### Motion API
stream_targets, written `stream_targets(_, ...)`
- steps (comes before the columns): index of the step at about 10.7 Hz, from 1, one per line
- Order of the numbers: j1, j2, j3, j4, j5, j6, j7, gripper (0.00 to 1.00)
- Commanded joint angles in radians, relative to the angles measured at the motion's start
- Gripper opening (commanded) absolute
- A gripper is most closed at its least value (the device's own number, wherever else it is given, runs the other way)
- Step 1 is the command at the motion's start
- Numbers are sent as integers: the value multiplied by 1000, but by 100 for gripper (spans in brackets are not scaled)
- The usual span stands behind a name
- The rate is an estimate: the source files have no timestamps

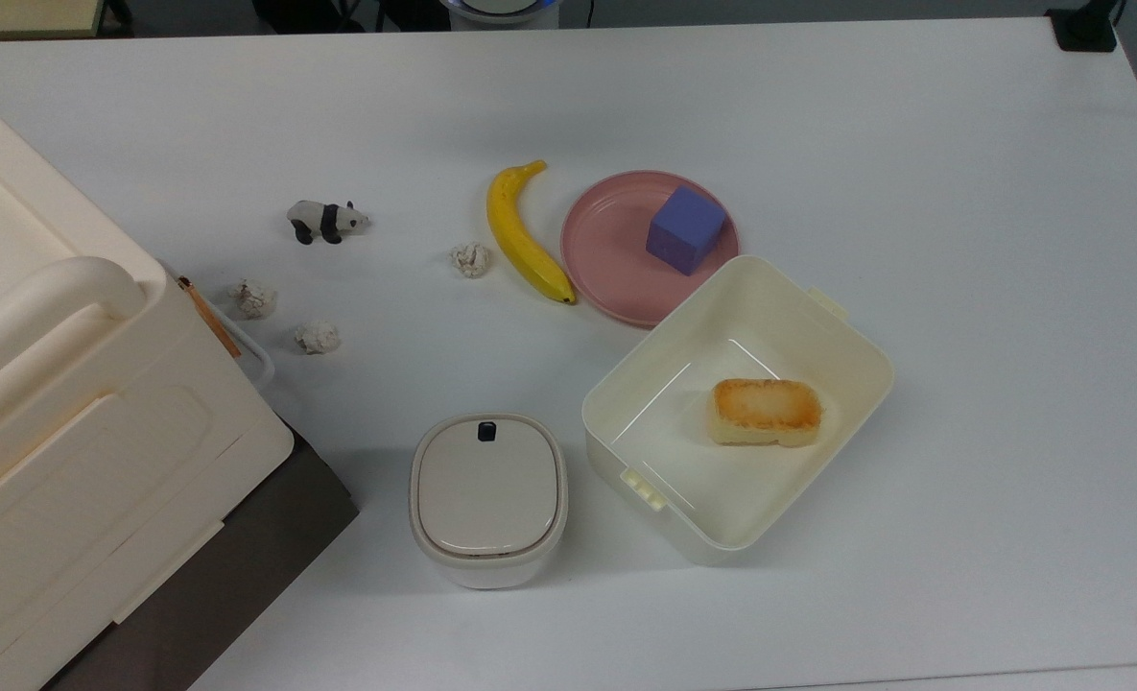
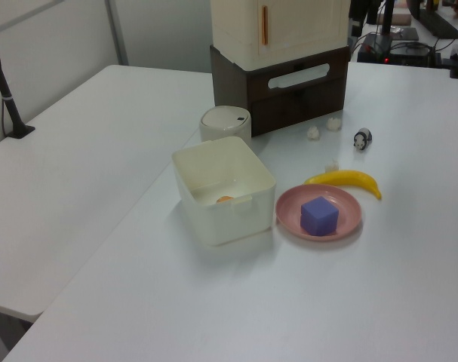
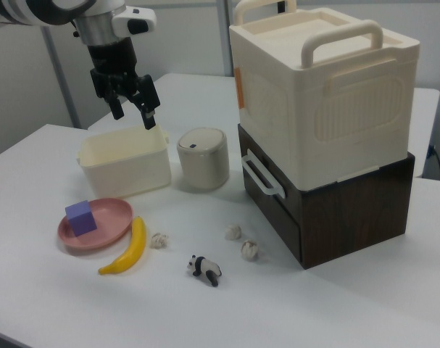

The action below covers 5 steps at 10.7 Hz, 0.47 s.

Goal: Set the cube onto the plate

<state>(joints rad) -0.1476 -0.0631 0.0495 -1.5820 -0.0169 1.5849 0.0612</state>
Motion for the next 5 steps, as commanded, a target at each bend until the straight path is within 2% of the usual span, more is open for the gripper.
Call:
stream_targets(1,13,8,-16,5,-6,43,-72,100)
stream_targets(5,11,9,-16,3,3,60,-61,100)
